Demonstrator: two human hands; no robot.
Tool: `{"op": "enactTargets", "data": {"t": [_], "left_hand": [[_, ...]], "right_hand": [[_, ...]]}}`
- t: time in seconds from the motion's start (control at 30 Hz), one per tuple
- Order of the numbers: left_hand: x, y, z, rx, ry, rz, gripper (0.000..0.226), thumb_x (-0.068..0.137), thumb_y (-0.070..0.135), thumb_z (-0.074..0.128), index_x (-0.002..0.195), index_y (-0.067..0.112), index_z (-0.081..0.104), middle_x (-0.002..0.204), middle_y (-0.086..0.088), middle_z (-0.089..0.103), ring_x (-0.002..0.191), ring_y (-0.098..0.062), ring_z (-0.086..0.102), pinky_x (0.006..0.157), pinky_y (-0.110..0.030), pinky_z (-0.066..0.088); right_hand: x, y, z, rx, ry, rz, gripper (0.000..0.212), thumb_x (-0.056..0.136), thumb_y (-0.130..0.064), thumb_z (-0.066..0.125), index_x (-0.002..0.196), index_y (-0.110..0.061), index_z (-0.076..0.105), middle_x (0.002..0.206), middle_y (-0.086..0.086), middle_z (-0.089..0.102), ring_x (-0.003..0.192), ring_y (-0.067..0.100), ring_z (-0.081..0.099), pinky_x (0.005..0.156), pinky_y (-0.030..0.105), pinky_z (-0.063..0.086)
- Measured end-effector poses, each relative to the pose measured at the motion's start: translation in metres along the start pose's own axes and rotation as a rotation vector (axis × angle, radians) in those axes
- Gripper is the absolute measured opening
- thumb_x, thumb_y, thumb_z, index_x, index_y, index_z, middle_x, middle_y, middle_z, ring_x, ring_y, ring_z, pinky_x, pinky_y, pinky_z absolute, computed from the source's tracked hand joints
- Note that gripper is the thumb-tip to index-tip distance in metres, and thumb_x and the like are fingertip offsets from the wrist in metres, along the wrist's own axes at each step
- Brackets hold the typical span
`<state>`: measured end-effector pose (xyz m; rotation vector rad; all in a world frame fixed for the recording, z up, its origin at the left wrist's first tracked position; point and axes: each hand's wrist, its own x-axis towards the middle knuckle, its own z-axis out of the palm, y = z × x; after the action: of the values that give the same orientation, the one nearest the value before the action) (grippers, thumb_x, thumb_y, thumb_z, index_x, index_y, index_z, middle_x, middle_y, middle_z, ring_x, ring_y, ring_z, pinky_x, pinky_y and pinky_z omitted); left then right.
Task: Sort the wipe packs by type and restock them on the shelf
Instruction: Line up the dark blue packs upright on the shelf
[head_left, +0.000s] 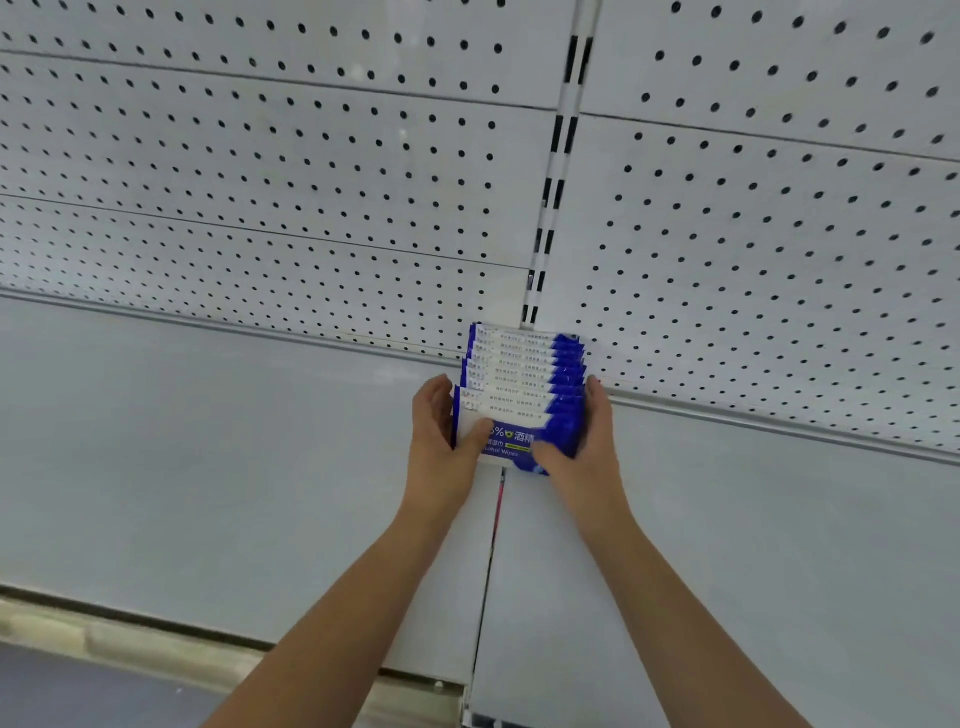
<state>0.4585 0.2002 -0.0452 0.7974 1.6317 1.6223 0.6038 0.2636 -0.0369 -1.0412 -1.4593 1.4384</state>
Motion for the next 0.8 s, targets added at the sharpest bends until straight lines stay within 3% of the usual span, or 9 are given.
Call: {"op": "enactTargets", "data": {"t": [0.07, 0.17, 0.3, 0.4, 0.5, 0.57, 0.63, 0.7, 0.8], "left_hand": [[0.003, 0.004, 0.008, 0.020, -0.064, -0.018, 0.060, 0.099, 0.003, 0.056, 0.150, 0.023, 0.032, 0.142, 0.008, 0.052, 0.125, 0.003, 0.054, 0.093, -0.019, 0.053], [0.003, 0.010, 0.014, 0.034, -0.132, 0.003, 0.062, 0.097, -0.009, 0.049, 0.140, 0.034, 0.038, 0.133, 0.017, 0.056, 0.114, 0.013, 0.056, 0.086, -0.009, 0.048], [0.004, 0.008, 0.012, 0.090, -0.155, 0.060, 0.077, 0.088, -0.015, 0.052, 0.150, 0.026, 0.034, 0.142, 0.011, 0.054, 0.129, 0.002, 0.050, 0.097, -0.010, 0.044], [0.009, 0.008, 0.010, 0.126, -0.148, 0.037, 0.076, 0.088, -0.013, 0.054, 0.150, 0.027, 0.035, 0.139, 0.012, 0.055, 0.126, 0.004, 0.051, 0.095, -0.010, 0.046], [0.012, 0.008, 0.007, 0.170, -0.131, 0.048, 0.073, 0.086, -0.006, 0.062, 0.147, 0.029, 0.040, 0.133, 0.013, 0.060, 0.121, 0.000, 0.057, 0.092, -0.018, 0.053], [0.009, 0.007, 0.006, 0.197, -0.123, 0.037, 0.072, 0.086, -0.001, 0.065, 0.146, 0.029, 0.041, 0.133, 0.012, 0.062, 0.121, -0.003, 0.059, 0.091, -0.022, 0.055], [0.003, 0.010, 0.005, 0.222, -0.104, 0.016, 0.072, 0.087, 0.003, 0.068, 0.148, 0.028, 0.039, 0.135, 0.013, 0.060, 0.123, -0.001, 0.058, 0.092, -0.019, 0.054], [-0.006, 0.016, 0.005, 0.237, -0.078, 0.006, 0.075, 0.088, 0.005, 0.070, 0.150, 0.029, 0.036, 0.139, 0.021, 0.054, 0.123, 0.011, 0.052, 0.097, -0.014, 0.048], [-0.026, 0.028, 0.007, 0.225, -0.033, -0.011, 0.081, 0.091, 0.011, 0.069, 0.155, 0.033, 0.025, 0.141, 0.033, 0.035, 0.127, 0.018, 0.038, 0.103, -0.013, 0.035]], "right_hand": [[0.001, 0.001, 0.005, -0.058, -0.015, -0.014, 0.093, 0.079, 0.024, 0.054, 0.145, -0.035, 0.025, 0.129, -0.023, 0.050, 0.111, -0.013, 0.056, 0.074, 0.010, 0.052], [0.007, 0.004, 0.006, -0.117, 0.029, -0.037, 0.093, 0.077, 0.023, 0.055, 0.146, -0.032, 0.027, 0.131, -0.023, 0.051, 0.116, -0.009, 0.055, 0.087, 0.010, 0.049], [0.011, 0.004, 0.001, -0.150, 0.026, -0.032, 0.093, 0.080, 0.017, 0.062, 0.154, -0.026, 0.024, 0.135, -0.022, 0.050, 0.118, -0.009, 0.054, 0.089, 0.014, 0.051], [0.012, 0.004, -0.001, -0.179, 0.023, -0.004, 0.095, 0.080, 0.010, 0.066, 0.155, -0.029, 0.022, 0.136, -0.025, 0.050, 0.121, -0.005, 0.054, 0.095, 0.024, 0.053], [0.009, 0.000, -0.004, -0.178, 0.019, 0.026, 0.088, 0.083, 0.004, 0.071, 0.149, -0.034, 0.027, 0.128, -0.033, 0.048, 0.114, -0.016, 0.053, 0.084, 0.016, 0.053], [0.003, -0.002, -0.009, -0.152, 0.022, 0.051, 0.087, 0.086, 0.000, 0.072, 0.151, -0.033, 0.025, 0.132, -0.028, 0.047, 0.113, -0.020, 0.050, 0.079, 0.011, 0.053], [-0.003, -0.004, -0.017, -0.144, 0.010, 0.054, 0.086, 0.088, -0.005, 0.071, 0.155, -0.027, 0.022, 0.150, -0.015, 0.040, 0.128, -0.011, 0.044, 0.094, 0.021, 0.053], [-0.009, -0.007, -0.026, -0.166, -0.007, 0.040, 0.087, 0.088, -0.007, 0.069, 0.158, -0.026, 0.019, 0.159, -0.012, 0.030, 0.142, -0.001, 0.032, 0.113, 0.031, 0.039], [-0.019, -0.012, -0.040, -0.145, -0.037, 0.032, 0.084, 0.090, -0.004, 0.066, 0.157, -0.028, 0.022, 0.159, -0.015, 0.029, 0.144, 0.001, 0.029, 0.114, 0.024, 0.030]]}}
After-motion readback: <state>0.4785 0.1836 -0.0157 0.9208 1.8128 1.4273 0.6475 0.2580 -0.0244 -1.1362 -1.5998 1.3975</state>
